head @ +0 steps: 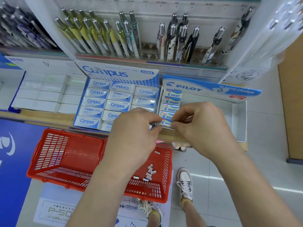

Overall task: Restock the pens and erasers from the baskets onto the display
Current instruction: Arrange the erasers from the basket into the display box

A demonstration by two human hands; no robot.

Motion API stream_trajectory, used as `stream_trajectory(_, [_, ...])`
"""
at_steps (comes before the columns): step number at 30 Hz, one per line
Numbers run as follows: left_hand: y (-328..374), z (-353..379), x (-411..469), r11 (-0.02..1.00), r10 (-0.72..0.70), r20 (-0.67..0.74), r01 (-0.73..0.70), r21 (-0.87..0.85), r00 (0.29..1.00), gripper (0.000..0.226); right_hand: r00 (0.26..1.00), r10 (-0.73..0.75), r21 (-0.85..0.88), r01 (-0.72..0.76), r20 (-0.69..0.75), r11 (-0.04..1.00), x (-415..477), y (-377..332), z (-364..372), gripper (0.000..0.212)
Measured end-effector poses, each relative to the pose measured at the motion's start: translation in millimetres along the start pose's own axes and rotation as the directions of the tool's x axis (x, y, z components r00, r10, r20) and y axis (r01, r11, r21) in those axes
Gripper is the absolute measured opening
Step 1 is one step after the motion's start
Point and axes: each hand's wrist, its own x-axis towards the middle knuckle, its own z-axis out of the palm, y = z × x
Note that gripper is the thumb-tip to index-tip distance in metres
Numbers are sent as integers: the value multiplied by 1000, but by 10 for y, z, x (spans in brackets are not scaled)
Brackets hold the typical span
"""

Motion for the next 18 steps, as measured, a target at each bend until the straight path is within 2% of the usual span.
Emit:
stream_trajectory(6, [-10,29,7,987,115,11,-115,112,993,5,998,55,19,-54,-18,998,57,30,22,20])
stream_trajectory(10, [15,7,23,963,134,83,-149,226,988,14,998,64,30,-64,-8,998,117,25,67,22])
stream_trajectory(15, [-40,25,29,925,226,49,-230,301,973,9,999,35,89,-35,-9,995,105,50,59,16])
stream_trajectory(18, [-23,48,6,925,193,82,-209,317,978,5,999,-32,75,34,-16,997,82,75,66,12])
